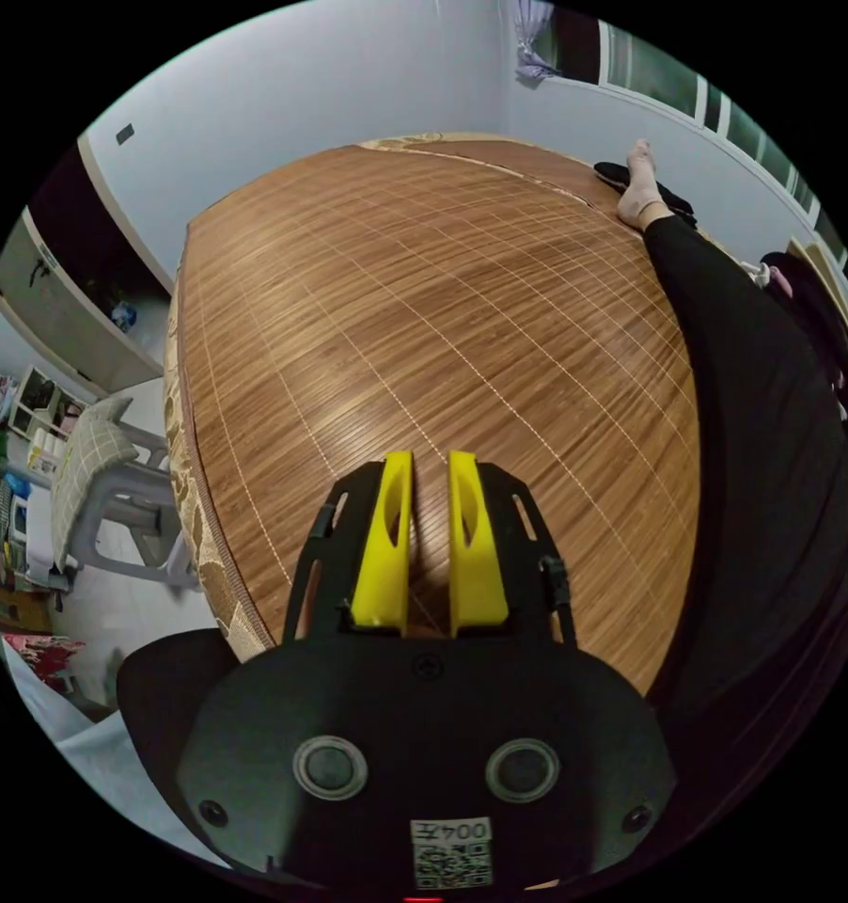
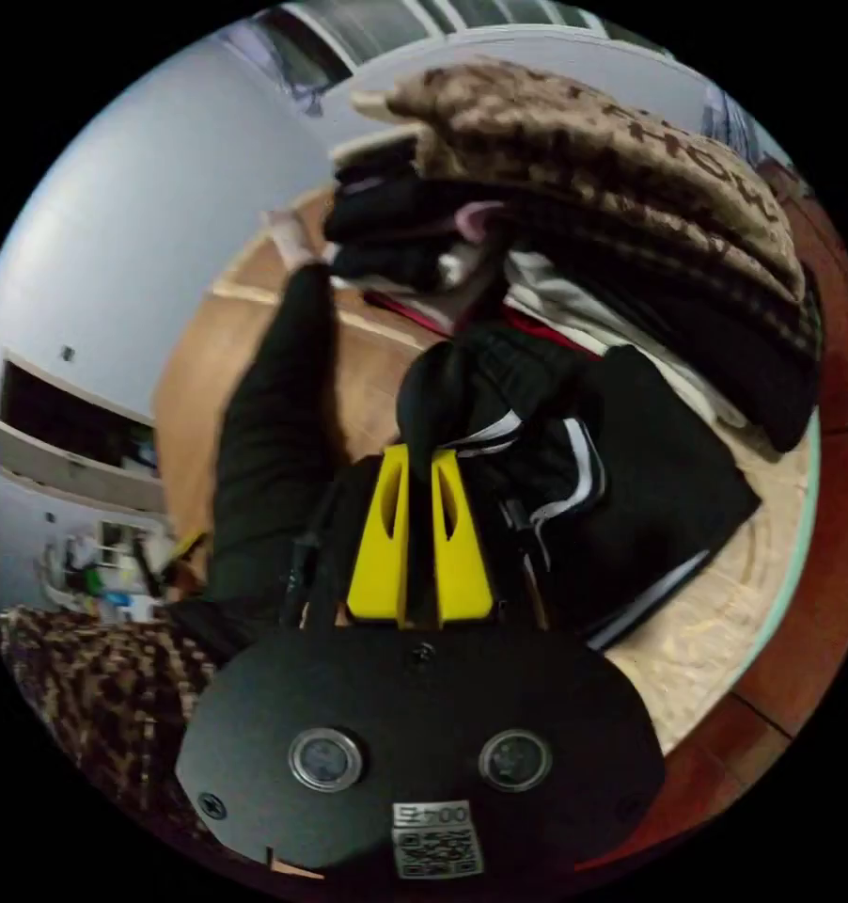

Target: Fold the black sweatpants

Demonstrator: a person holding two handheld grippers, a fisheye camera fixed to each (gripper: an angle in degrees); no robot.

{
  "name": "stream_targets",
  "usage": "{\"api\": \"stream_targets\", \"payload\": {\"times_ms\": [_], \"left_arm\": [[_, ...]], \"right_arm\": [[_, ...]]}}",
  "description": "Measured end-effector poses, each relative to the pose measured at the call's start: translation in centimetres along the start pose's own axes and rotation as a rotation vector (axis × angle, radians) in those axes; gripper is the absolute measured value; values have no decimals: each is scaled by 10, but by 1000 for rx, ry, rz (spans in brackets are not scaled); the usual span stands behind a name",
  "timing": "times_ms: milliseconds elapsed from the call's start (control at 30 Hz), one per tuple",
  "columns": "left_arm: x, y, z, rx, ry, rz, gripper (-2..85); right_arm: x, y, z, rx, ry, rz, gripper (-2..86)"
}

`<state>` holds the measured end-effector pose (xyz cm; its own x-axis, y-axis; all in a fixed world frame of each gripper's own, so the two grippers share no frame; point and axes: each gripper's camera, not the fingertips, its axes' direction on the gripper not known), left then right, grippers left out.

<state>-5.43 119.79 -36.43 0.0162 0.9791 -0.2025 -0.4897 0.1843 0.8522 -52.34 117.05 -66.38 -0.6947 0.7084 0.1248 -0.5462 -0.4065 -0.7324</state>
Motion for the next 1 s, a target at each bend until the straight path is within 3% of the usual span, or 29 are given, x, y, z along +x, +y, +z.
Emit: {"api": "stream_targets", "payload": {"times_ms": [500,1000], "left_arm": [[-20,49,-12,35,15,-2,60],[-56,91,-20,67,40,17,52]], "right_arm": [[-269,-53,-165,415,-765,-668,41],[-455,-57,-203,606,-1195,-867,47]]}}
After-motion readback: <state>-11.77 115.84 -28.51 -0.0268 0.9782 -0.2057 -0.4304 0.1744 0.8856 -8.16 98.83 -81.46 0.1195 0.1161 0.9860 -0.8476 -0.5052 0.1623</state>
